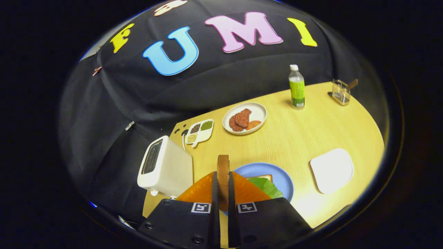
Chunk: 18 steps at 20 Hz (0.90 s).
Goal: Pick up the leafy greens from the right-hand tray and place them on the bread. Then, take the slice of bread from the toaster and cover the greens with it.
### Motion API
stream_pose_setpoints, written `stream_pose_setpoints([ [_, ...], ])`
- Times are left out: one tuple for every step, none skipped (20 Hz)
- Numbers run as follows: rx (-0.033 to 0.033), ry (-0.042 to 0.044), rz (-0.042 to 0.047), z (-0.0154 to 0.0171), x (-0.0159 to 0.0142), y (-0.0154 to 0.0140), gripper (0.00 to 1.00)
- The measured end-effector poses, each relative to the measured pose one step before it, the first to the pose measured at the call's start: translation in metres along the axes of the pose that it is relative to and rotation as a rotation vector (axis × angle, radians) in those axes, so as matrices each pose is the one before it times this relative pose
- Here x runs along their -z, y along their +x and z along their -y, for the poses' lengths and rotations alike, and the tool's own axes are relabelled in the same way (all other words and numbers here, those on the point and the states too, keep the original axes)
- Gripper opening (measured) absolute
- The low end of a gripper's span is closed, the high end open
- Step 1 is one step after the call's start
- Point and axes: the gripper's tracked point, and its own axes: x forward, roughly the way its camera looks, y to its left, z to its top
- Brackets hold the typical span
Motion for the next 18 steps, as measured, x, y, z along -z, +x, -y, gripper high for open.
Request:
stream_pose_setpoints([
  [0.00479, 0.00728, 0.01463, 0.00411, 0.00129, 0.00539, 0.13],
  [0.00626, 0.00591, 0.00195, 0.00424, 0.00280, 0.00405, 0.13],
  [0.00095, 0.01149, -0.00436, 0.00163, 0.00439, 0.00377, 0.13],
  [0.00178, 0.01585, -0.00758, 0.00126, 0.00404, 0.00435, 0.13],
  [0.00070, 0.01560, -0.00986, 0.00093, 0.00447, 0.00404, 0.13],
  [0.00262, 0.01206, -0.00888, 0.00153, 0.00311, 0.00373, 0.13],
  [0.01023, 0.00875, -0.00946, 0.00501, 0.00328, 0.00408, 0.13],
  [0.01545, 0.00958, -0.00777, 0.00680, 0.00270, 0.00267, 0.13],
  [0.01764, 0.01265, -0.00607, 0.00865, 0.00119, 0.00199, 0.13],
  [0.02481, 0.01429, -0.00770, 0.01026, 0.00094, 0.00089, 0.14],
  [0.02181, 0.01426, -0.00456, 0.00969, -0.00052, 0.00196, 0.13],
  [0.01406, 0.01865, -0.00165, 0.00858, -0.00002, 0.00054, 0.16],
  [0.00598, 0.01747, -0.00292, 0.00568, -0.00032, 0.00044, 0.18],
  [0.01128, 0.00782, -0.00417, 0.00648, 0.00219, 0.00013, 0.22],
  [0.01201, -0.00057, -0.00619, 0.00698, 0.00212, 0.00016, 0.23],
  [0.00578, -0.00574, -0.00849, 0.00394, 0.00238, -0.00015, 0.28],
  [0.00797, -0.01002, 0.00046, 0.00497, 0.00056, -0.00103, 0.28],
  [0.01180, -0.01238, -0.00151, 0.00518, -0.00038, -0.00090, 0.32],
])
